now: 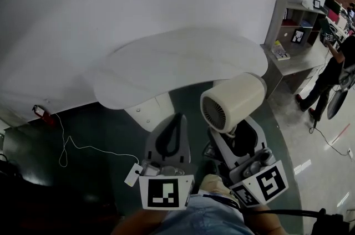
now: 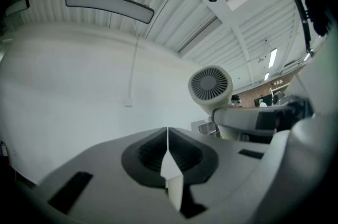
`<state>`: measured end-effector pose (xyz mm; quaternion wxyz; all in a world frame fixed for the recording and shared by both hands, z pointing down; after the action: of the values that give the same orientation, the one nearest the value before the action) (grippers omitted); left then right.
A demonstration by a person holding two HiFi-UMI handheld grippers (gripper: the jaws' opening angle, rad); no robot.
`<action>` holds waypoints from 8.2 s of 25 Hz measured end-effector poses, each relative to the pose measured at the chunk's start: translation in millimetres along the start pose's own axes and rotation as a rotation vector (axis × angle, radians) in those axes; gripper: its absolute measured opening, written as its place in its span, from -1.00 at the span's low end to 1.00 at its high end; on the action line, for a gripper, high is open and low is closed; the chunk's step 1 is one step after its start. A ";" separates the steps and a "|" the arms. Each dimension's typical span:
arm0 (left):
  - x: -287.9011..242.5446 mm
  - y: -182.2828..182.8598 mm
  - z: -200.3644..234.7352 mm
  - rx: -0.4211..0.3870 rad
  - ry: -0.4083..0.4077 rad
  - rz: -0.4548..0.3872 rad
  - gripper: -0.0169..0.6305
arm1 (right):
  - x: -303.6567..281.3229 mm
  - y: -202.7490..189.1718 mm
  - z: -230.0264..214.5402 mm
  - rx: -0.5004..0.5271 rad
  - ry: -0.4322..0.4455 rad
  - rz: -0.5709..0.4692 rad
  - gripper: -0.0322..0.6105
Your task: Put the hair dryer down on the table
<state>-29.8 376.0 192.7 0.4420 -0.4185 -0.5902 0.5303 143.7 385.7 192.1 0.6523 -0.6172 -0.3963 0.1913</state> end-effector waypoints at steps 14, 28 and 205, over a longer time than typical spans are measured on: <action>-124.0 -37.8 -10.7 -0.020 0.033 0.093 -0.91 | -52.5 -40.2 -116.5 -0.066 0.012 0.058 -0.20; -221.4 -27.9 -3.9 -0.062 0.122 0.046 -0.91 | -126.1 -44.3 -202.1 -0.072 0.100 0.056 -0.20; -548.8 -202.7 279.8 0.193 0.212 0.395 -0.91 | -527.2 -350.0 -364.7 -0.385 -0.030 0.793 -0.11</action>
<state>-163.0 -241.7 338.6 0.4272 -0.5346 -0.3940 0.6136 11.4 -299.9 406.5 0.3957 -0.8289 -0.1667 0.3585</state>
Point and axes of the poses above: the fingertips, and each gripper's own axes: x backward along the fingers, z to its left, y out of its top, the point moved 10 cm from there along x, backward along the fingers, and after that the axes turned 7 degrees about y, right-handed, at the moved point
